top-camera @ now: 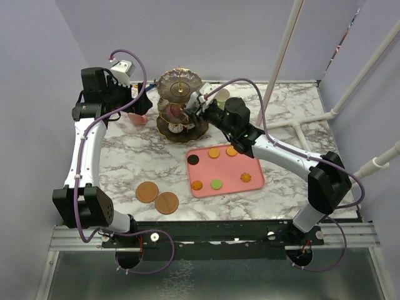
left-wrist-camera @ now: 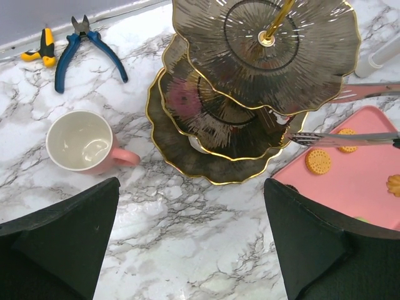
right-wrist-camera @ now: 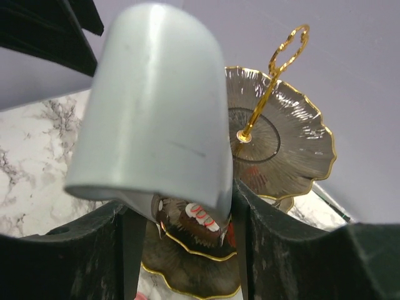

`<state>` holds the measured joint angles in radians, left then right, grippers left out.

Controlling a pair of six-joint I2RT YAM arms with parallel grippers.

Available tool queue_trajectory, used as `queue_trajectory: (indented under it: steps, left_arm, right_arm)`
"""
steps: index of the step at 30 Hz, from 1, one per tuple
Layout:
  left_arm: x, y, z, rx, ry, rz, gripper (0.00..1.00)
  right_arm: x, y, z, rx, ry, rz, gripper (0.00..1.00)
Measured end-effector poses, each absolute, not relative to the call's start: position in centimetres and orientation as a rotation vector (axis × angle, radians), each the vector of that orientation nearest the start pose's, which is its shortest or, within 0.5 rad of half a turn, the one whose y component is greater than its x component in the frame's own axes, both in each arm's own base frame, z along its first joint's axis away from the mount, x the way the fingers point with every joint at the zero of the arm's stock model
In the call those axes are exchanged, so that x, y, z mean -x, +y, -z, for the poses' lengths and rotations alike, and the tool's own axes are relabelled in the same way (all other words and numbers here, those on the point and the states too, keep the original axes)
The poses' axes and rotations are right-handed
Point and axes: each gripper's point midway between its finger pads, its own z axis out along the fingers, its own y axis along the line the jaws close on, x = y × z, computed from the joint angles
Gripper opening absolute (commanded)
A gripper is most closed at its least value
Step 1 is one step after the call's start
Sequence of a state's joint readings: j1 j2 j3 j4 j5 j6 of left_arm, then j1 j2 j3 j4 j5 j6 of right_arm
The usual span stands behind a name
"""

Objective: Serve the afternoon tea
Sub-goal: Place the desert on the desert table, then adjust the desert table at the center of the board.

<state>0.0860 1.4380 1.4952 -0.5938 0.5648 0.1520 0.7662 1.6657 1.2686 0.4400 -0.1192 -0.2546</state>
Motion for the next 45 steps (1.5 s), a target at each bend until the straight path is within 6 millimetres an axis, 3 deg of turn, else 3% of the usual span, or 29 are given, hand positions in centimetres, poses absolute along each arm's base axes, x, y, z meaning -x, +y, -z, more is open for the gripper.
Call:
queue_trajectory:
  steps: [5,9,11,17,24,30,37,45]
  left_arm:
    - [-40.7,-5.9,-31.3,-0.414,1.977,0.477,0.97]
    - [-42.1,-7.2,-33.7,-0.456,1.919,0.526,0.95]
    - [-43.0,-8.3,-34.6,-0.486,1.894,0.559,0.93]
    - [-45.6,-12.9,-35.7,-0.604,1.836,0.671,0.86]
    - [-47.0,-17.0,-34.1,-0.725,1.822,0.760,0.75]
    - [-48.2,-17.7,-32.3,-0.836,1.806,0.800,0.81]
    - [-48.3,-18.5,-32.9,-0.916,1.742,0.799,0.76]
    - [-47.9,-19.5,-32.3,-1.010,1.693,0.780,0.75]
  right_arm:
    - [-37.1,37.3,-30.3,0.831,1.322,-0.516,0.52]
    - [-35.3,35.7,-31.7,0.802,1.307,-0.539,0.52]
    - [-34.1,34.7,-33.3,0.775,1.282,-0.557,0.52]
    - [-32.1,32.7,-35.1,0.732,1.256,-0.581,0.52]
    - [-30.6,30.5,-32.7,0.709,1.332,-0.568,0.52]
    - [-29.8,29.1,-31.1,0.685,1.386,-0.559,0.52]
    - [-29.6,28.3,-30.9,0.646,1.404,-0.552,0.52]
    - [-29.8,27.8,-29.6,0.627,1.441,-0.533,0.51]
